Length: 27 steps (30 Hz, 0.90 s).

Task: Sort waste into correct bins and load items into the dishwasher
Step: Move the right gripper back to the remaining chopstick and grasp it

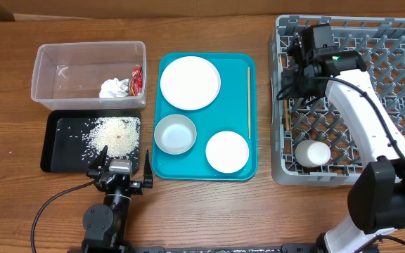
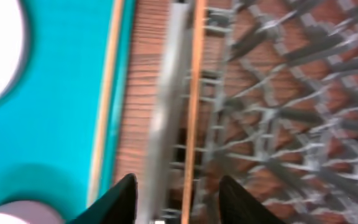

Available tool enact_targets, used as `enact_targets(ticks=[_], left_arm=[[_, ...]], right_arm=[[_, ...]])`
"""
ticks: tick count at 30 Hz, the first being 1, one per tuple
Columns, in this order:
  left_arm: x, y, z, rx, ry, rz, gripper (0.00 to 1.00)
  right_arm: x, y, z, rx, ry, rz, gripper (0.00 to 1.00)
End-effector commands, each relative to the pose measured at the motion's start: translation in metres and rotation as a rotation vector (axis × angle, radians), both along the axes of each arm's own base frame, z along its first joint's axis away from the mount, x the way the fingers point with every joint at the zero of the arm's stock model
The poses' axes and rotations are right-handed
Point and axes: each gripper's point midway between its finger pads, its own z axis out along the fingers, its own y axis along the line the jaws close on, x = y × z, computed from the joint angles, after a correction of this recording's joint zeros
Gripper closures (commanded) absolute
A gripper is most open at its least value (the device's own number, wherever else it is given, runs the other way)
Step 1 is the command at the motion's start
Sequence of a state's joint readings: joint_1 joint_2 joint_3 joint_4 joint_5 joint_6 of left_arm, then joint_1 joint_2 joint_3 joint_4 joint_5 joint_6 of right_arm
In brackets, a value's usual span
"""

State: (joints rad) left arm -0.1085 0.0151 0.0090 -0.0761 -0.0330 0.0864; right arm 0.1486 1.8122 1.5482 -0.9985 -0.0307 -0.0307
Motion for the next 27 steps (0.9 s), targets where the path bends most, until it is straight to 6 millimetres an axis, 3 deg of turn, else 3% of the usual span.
enact_targets(ticks=[1,4,6,8,11,12,16,18,21,27], left_arm=[[0.000,0.000,-0.001,0.018,-0.002,-0.002,0.00],[0.000,0.000,-0.001,0.018,-0.002,-0.002,0.00],[0.000,0.000,-0.001,0.018,-0.002,-0.002,0.00],[0.000,0.000,-0.001,0.018,-0.002,-0.002,0.00],[0.000,0.000,-0.001,0.018,-0.002,-0.002,0.00],[0.000,0.000,-0.001,0.018,-0.002,-0.002,0.00],[0.000,0.000,-0.001,0.018,-0.002,-0.002,0.00],[0.000,0.000,-0.001,0.018,-0.002,-0.002,0.00],[0.000,0.000,-0.001,0.018,-0.002,-0.002,0.00],[0.000,0.000,-0.001,0.018,-0.002,-0.002,0.00]], right_arm=[[-0.008,0.057,0.024,0.226,-0.010,0.103,0.44],[-0.023,0.112,0.034,0.280,-0.030,0.239,0.44],[-0.030,0.133,0.027,0.223,-0.029,0.253,0.44],[-0.032,0.141,0.013,0.104,-0.037,0.206,0.44],[-0.026,0.134,-0.014,-0.074,-0.054,0.086,0.45],[-0.018,0.125,-0.035,-0.147,-0.046,0.024,0.45],[-0.002,0.105,-0.089,-0.200,0.018,-0.052,0.51],[0.001,0.098,-0.104,-0.212,0.041,-0.067,0.52],[0.008,0.093,-0.110,-0.190,0.043,-0.085,0.52],[0.002,0.108,-0.125,-0.115,0.103,-0.058,0.67]])
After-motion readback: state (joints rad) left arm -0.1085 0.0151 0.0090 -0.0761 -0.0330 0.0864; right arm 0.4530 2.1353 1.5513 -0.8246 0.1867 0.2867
